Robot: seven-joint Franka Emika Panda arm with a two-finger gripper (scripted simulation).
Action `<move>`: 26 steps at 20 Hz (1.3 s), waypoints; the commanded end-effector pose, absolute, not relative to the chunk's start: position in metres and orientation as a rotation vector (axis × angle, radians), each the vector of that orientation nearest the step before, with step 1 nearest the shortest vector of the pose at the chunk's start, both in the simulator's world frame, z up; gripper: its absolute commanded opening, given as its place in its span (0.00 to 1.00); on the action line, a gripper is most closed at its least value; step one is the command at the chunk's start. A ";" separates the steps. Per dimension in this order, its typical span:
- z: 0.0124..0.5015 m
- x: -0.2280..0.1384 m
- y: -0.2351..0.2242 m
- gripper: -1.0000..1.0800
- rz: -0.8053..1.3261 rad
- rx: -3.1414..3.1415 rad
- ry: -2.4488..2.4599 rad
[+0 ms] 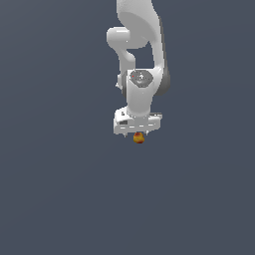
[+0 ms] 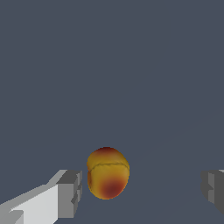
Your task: Pick up the object and move it to a goal position.
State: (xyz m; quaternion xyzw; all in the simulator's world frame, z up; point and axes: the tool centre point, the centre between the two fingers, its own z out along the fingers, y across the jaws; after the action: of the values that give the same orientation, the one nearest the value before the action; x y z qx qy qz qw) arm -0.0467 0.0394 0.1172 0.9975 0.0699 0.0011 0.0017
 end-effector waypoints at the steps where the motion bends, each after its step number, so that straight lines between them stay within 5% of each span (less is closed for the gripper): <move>1: 0.105 -0.059 0.049 0.96 0.003 3.127 0.277; 26: 0.044 -0.086 0.065 0.96 0.000 3.118 0.387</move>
State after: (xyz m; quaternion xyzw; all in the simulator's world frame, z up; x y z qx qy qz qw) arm -0.0861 0.0648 0.0500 0.9924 0.1228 -0.0004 -0.0001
